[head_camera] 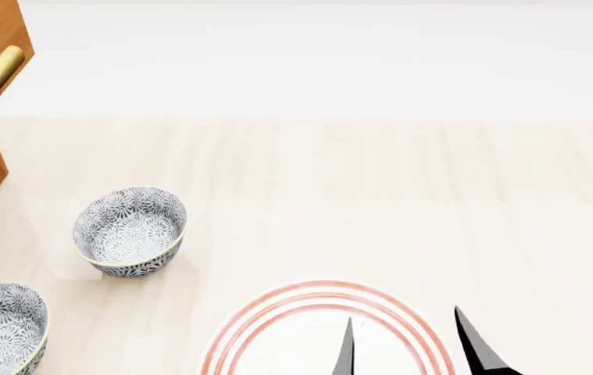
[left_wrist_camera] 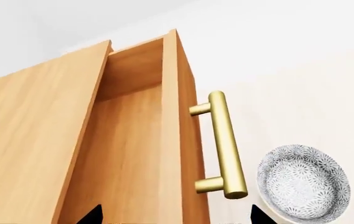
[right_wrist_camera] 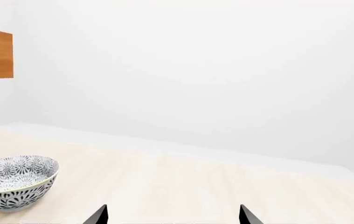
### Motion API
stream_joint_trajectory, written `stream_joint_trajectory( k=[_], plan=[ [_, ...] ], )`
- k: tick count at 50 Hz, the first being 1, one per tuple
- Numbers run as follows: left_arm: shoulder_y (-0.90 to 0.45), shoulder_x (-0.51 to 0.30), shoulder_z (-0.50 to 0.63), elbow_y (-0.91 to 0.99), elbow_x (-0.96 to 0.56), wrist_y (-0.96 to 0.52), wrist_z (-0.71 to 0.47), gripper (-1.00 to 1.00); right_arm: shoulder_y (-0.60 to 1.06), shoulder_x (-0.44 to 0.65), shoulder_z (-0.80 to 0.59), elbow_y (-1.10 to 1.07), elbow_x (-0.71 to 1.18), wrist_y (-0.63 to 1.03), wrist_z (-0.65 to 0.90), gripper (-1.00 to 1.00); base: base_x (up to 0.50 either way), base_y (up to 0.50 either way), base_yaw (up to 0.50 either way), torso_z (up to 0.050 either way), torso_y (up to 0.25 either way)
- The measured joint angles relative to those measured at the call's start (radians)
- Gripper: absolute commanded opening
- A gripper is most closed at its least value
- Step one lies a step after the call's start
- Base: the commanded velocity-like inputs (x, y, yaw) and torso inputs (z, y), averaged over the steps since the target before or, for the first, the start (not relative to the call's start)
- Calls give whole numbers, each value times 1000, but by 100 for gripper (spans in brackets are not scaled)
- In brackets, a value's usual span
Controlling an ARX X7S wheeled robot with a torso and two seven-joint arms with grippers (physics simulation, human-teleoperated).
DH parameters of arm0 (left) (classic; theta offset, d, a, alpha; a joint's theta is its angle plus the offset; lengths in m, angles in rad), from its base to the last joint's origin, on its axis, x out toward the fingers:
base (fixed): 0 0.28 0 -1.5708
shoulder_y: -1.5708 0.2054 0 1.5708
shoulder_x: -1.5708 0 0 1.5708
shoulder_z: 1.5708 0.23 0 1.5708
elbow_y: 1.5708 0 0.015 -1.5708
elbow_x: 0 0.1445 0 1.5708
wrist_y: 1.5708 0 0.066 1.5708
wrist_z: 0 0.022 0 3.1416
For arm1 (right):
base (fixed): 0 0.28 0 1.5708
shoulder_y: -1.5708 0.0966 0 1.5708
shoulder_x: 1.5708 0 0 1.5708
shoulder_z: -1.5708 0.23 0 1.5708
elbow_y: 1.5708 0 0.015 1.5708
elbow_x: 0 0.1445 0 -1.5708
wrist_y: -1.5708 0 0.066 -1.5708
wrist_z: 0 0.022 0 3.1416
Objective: Open the top drawer of the cabinet.
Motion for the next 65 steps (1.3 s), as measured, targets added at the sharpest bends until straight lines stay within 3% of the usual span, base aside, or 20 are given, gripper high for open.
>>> stream_joint_trajectory(
  k=[42,65],
  plan=[
    [15,65,-129,-287,-15,133,-215,100,0,6,-13,20,2,-10,6,100,0,0,0,0,0],
    [59,96,-48,-208,25,136,-144,100,0,12,-13,24,11,-10,9,100,0,0,0,0,0]
  ],
)
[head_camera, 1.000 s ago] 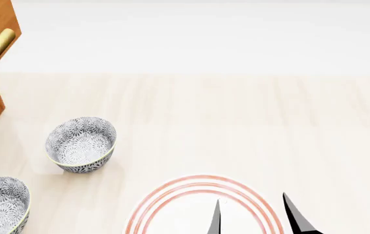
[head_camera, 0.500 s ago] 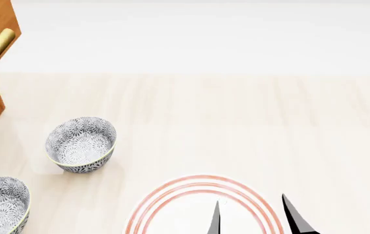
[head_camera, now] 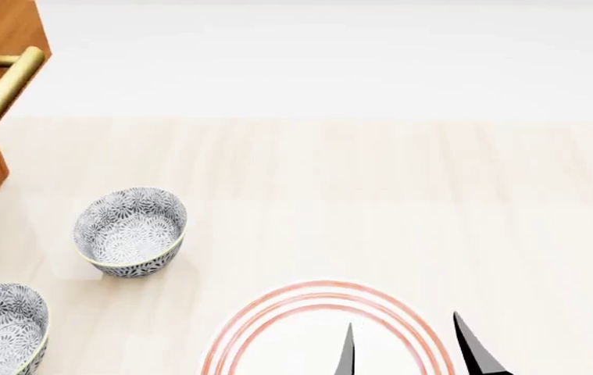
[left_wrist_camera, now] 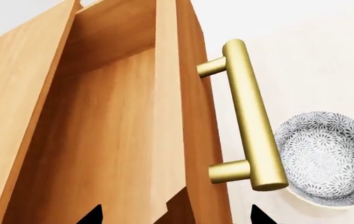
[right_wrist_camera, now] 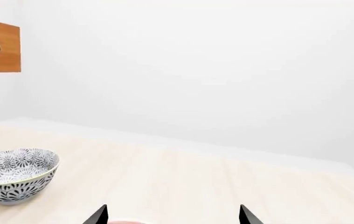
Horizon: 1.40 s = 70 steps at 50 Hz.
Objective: Open the top drawer of the cabinet.
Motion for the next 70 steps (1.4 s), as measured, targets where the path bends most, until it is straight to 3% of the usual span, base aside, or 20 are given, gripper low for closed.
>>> stream_joint_trajectory(
  k=[27,70],
  plan=[
    [49,25,98,184,0,-94,178,100,2,5,-6,5,2,-2,3,100,0,0,0,0,0],
    [61,76,129,247,19,-140,273,100,1,14,-11,10,8,-8,10,100,0,0,0,0,0]
  ],
)
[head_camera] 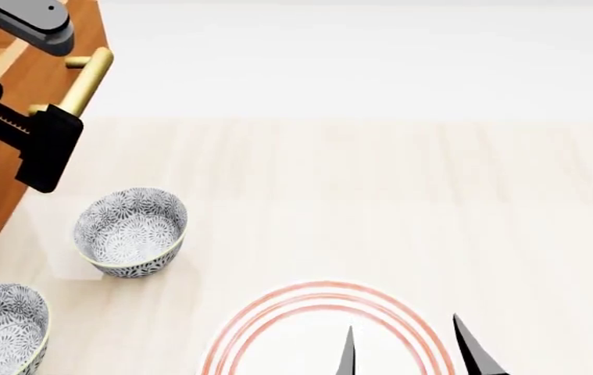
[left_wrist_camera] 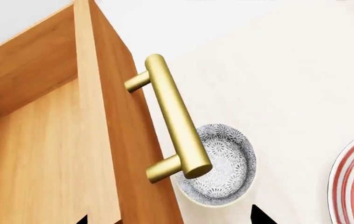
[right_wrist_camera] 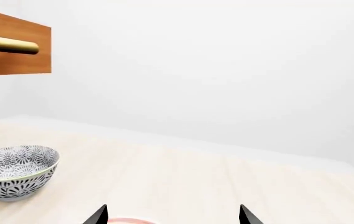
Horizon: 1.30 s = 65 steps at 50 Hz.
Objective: Open the top drawer of the cabinet.
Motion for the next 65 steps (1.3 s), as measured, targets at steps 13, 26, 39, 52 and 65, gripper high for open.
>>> stream_joint_trajectory(
  k=[13,26,39,52,65],
  plan=[
    [2,17,24,36,19,-21,45,100,-1,3,2,0,4,0,3,100,0,0,0,0,0],
    [22,32,43,65,115,-30,99,100,-2,7,6,0,10,-3,5,100,0,0,0,0,2],
    [47,49,45,83,250,-27,182,100,-4,10,6,0,13,-6,7,100,-2,-2,-2,0,3],
    [64,60,32,96,351,-20,250,100,-4,12,5,2,16,-9,9,100,-2,-3,-4,0,4],
    [19,81,-24,107,335,-19,271,100,-4,14,2,2,17,-9,11,100,-1,-2,-3,0,4]
  ],
)
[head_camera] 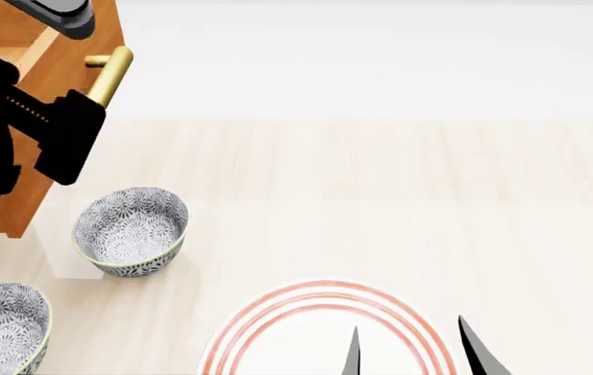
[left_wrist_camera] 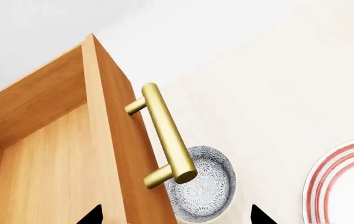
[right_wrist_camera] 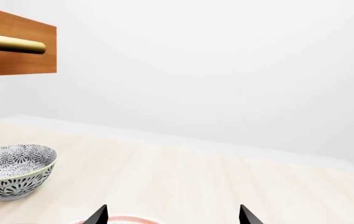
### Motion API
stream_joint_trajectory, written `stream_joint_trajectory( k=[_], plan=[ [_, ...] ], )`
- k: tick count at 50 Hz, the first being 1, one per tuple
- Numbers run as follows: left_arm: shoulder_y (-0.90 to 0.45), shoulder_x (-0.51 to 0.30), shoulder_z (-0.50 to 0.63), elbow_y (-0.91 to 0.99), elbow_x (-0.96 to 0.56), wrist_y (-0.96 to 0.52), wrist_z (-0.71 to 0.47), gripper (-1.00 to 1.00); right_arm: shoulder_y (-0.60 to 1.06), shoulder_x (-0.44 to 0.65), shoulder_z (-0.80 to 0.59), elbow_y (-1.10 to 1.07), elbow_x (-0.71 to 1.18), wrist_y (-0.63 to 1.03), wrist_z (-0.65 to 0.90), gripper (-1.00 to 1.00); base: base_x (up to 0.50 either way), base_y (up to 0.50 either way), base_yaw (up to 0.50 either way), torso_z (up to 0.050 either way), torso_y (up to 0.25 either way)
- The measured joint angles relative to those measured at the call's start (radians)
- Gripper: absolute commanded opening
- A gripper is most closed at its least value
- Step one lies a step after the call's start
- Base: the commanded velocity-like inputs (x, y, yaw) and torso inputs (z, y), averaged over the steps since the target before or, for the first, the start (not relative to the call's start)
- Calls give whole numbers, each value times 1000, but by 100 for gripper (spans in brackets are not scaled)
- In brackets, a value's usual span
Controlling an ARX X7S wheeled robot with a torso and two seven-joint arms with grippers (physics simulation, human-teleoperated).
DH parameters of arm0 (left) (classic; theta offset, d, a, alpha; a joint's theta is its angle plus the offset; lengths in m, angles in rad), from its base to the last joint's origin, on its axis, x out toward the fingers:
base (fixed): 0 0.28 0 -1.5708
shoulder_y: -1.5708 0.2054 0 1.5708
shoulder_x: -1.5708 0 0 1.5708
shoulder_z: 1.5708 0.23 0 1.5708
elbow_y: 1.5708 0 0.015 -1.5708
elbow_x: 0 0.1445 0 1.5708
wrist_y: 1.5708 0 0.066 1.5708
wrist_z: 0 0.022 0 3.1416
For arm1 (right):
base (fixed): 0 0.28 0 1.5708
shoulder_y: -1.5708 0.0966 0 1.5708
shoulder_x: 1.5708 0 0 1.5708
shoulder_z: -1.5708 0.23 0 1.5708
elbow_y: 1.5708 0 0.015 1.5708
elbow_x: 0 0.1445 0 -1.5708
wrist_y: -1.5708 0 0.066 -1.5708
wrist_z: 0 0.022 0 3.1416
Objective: Open the top drawer of the cabinet.
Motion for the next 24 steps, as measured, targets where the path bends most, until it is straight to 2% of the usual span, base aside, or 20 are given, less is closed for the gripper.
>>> stream_joint_trajectory(
  k=[16,24],
  plan=[
    [-160,21,-74,62,-15,-30,69,100,2,2,-3,-3,1,4,6,100,0,0,0,0,0],
    [-119,51,-169,287,45,-29,30,100,2,3,23,-13,10,-1,24,100,0,0,0,0,0]
  ],
)
